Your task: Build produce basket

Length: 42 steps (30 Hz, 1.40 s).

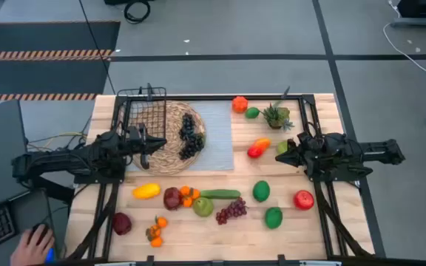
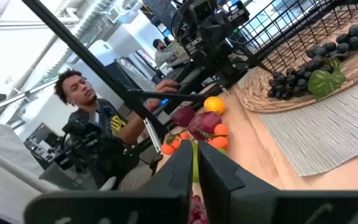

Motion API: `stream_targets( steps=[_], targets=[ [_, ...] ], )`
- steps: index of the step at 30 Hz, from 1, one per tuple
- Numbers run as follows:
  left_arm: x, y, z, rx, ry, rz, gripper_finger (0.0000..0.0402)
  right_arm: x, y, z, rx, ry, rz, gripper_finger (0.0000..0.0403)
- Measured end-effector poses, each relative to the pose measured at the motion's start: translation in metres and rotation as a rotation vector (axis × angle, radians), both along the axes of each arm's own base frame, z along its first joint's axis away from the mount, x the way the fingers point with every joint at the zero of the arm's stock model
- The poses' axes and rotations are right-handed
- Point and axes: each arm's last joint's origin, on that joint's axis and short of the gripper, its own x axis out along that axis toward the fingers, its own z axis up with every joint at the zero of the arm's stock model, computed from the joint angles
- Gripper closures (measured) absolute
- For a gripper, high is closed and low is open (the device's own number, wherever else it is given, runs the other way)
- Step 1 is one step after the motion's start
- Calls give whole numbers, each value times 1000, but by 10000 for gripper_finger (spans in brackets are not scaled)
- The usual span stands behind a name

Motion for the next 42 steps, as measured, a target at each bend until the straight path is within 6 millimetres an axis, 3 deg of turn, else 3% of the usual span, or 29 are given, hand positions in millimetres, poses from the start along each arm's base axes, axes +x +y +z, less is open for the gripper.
stream_targets(
  steps=[42],
  targets=[
    [0,0,0,0,0,0,371,0,0,0,0,0,0,373]
  ],
)
